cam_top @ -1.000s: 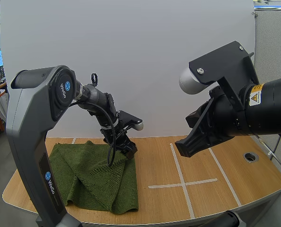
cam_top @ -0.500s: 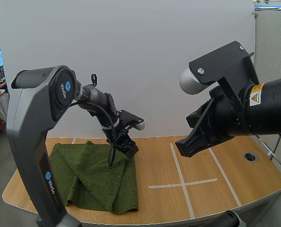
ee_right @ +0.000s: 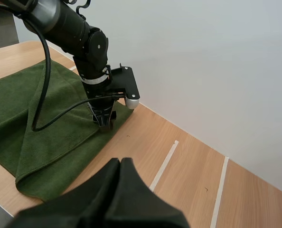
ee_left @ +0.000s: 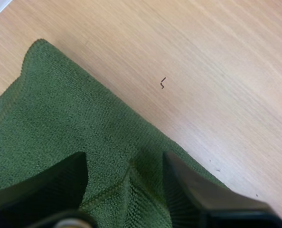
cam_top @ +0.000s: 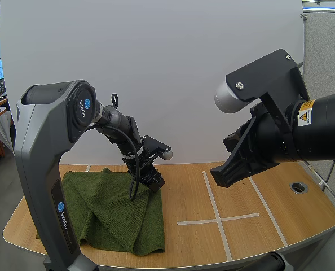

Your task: Fold the towel

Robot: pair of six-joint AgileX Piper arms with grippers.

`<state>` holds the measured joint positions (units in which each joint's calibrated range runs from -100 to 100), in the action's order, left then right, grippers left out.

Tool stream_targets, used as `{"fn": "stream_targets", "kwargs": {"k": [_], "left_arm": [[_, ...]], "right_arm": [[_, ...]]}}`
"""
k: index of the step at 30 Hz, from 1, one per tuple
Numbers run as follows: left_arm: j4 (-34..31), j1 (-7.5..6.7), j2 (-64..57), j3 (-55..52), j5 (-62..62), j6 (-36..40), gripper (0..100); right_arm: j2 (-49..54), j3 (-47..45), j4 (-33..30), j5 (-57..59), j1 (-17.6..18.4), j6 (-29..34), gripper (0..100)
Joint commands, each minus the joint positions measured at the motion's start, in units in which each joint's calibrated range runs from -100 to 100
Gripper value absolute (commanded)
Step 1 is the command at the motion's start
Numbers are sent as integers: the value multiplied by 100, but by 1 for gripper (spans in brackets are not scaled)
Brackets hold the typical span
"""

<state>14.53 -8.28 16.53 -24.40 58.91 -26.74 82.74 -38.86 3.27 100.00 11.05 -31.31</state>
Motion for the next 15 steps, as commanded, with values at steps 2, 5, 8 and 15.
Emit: {"fn": "stream_targets", "kwargs": {"k": [2,5,8,15], "left_arm": [[-2,-4,8,11,-11,-23,72],[-2,-4,92,11,6,-23,72],[-2,-4,142,11,6,-23,68],[-13,-4,142,11,24,-8,26]], "right_arm": [[58,-12,-47,0,-15,-33,0],[58,-12,-47,0,-15,-33,0],[58,-12,-59,0,-15,-33,0],[58,-12,-59,0,-15,-33,0]]}}
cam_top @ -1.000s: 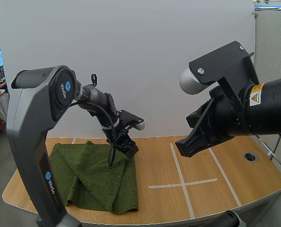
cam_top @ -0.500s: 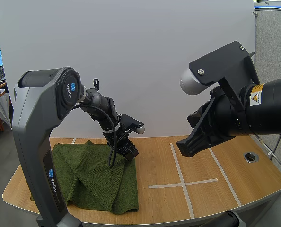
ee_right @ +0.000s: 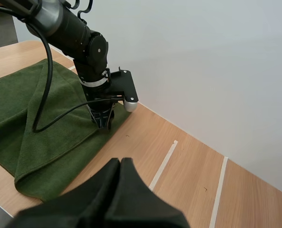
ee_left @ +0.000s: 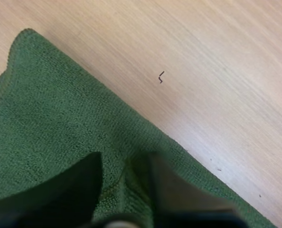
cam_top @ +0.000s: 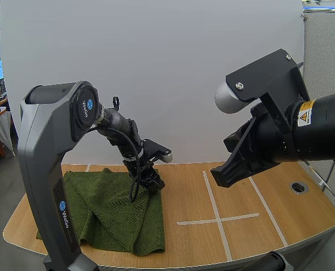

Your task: Fold the towel

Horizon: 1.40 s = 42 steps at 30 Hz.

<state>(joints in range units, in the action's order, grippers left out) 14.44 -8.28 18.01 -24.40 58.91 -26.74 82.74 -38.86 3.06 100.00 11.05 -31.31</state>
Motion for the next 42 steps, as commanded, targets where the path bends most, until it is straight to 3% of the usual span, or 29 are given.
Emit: {"fn": "stream_targets", "kwargs": {"k": [1,5,11,19,26,31,42], "left_arm": [[-3,-4,-5,11,41,4,21],[-14,-4,-5,11,147,17,1],[-92,-4,-44,11,483,48,0],[-795,39,-491,11,733,576,0],[-784,317,-889,-10,1489,576,0],[-784,586,-1231,-237,1559,440,0],[-749,1010,-2354,-457,1856,123,0]], "right_arm": [[58,-12,-38,0,-15,-33,0],[58,-12,-38,0,-15,-33,0],[58,-12,-38,0,-15,-33,0],[58,-12,-38,0,-15,-33,0],[58,-12,-38,0,-15,-33,0],[58,-12,-38,0,-15,-33,0],[58,-12,115,0,-15,-33,0]]}}
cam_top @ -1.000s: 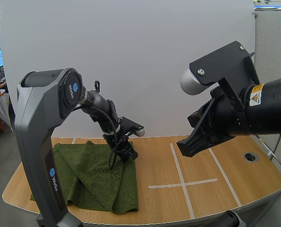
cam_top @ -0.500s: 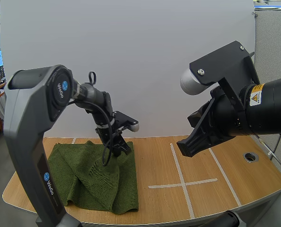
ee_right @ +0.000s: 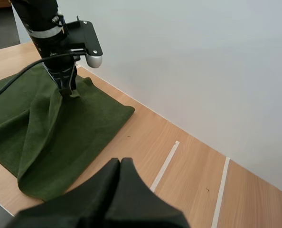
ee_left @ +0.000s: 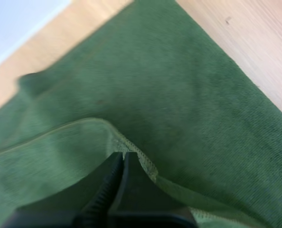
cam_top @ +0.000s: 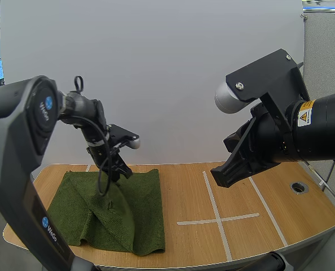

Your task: Fold the towel

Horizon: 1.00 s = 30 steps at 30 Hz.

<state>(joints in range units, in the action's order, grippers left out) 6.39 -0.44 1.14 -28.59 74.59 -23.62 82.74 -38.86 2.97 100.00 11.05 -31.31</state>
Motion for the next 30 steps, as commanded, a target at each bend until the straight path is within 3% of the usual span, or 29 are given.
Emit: {"fn": "stream_targets", "kwargs": {"k": [1,6,8,15,30], "left_arm": [[56,243,-705,-37,312,-189,0],[56,370,-904,-37,563,-302,0],[56,628,-1101,-53,950,-491,0],[291,1098,-1344,-53,1348,-949,0],[1247,2247,-1549,-53,2541,-2166,0]], "right_arm": [[58,-12,135,0,-15,-33,0],[58,-12,147,0,-15,-33,0],[58,-12,147,0,-15,-33,0],[58,-12,147,0,-15,-33,0],[58,-12,147,0,-15,-33,0]]}}
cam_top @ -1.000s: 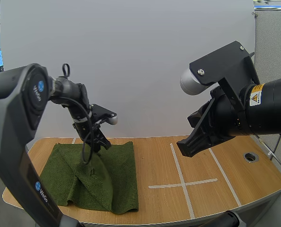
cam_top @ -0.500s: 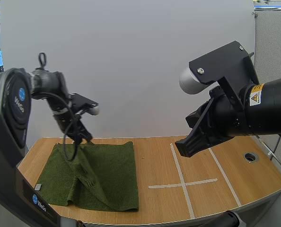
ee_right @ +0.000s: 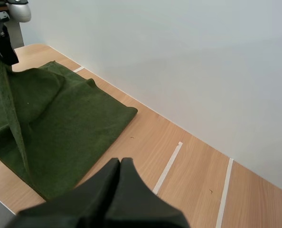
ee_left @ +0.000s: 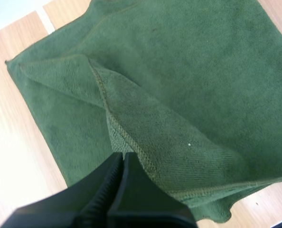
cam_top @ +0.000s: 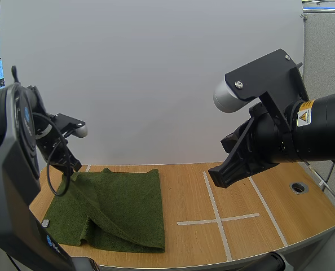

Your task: Fold the towel

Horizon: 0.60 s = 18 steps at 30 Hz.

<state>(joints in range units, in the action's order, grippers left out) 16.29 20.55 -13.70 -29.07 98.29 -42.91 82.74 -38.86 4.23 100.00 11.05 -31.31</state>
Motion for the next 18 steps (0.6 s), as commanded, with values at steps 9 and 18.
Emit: {"fn": "stream_targets", "kwargs": {"k": [9,18], "left_arm": [[311,733,-64,-5,171,-719,0],[562,1133,33,-145,171,-1209,0]], "right_arm": [[58,-12,102,0,-15,-33,0],[58,-12,102,0,-15,-33,0]]}}
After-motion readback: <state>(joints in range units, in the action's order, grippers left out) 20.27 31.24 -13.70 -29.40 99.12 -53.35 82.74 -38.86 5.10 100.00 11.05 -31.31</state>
